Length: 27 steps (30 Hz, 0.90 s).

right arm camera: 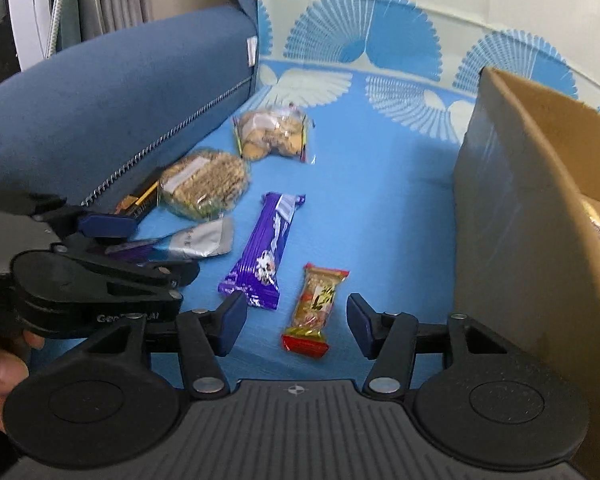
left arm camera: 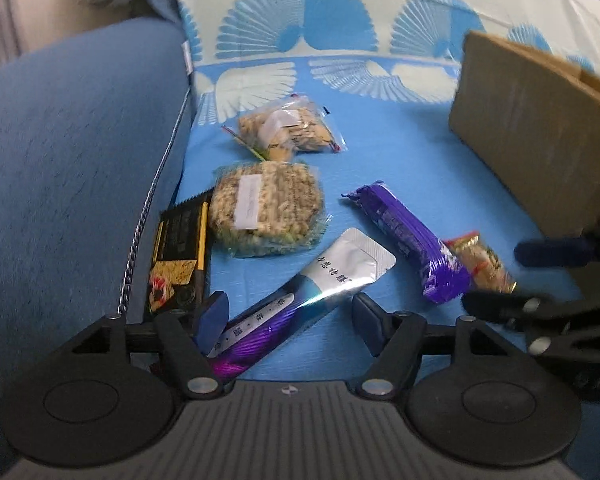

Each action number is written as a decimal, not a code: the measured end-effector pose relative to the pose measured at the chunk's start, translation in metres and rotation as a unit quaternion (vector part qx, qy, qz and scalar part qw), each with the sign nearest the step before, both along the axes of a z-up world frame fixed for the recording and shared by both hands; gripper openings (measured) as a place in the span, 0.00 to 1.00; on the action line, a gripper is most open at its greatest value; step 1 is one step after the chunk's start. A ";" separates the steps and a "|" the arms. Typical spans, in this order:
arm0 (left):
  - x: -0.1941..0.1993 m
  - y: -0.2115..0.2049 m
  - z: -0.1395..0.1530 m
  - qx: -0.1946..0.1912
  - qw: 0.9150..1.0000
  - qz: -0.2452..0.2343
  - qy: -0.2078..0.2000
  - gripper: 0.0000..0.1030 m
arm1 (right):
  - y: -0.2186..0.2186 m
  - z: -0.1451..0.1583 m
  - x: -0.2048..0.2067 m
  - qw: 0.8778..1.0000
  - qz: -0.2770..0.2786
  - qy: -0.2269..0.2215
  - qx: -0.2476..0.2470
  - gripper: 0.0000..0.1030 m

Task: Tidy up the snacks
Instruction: 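Swing both open tools back to the snack pile, then grasp the silver-purple stick pack with the left tool while the right tool grasps the small red-gold cake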

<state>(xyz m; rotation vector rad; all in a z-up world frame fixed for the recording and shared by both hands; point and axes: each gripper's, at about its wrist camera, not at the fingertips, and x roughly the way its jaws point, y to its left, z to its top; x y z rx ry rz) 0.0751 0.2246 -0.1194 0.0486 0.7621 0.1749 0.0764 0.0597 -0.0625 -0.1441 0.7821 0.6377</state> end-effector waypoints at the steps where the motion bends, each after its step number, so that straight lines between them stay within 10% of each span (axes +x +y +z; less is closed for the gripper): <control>1: -0.001 0.003 0.001 -0.007 1.000 0.011 -0.003 0.61 | 0.002 -0.002 0.001 1.000 0.002 0.001 -0.005 0.56; 5: -0.006 0.004 0.006 -0.011 1.000 0.024 -0.015 0.38 | 0.005 -0.011 0.006 1.000 -0.001 0.009 -0.015 0.54; 12: -0.021 0.005 0.022 -0.039 0.997 0.017 -0.069 0.22 | 0.003 -0.009 0.005 1.000 0.000 -0.002 -0.007 0.18; 27: -0.049 0.009 0.040 -0.157 0.985 0.010 -0.072 0.11 | -0.004 0.009 -0.020 1.000 0.011 -0.029 -0.001 0.14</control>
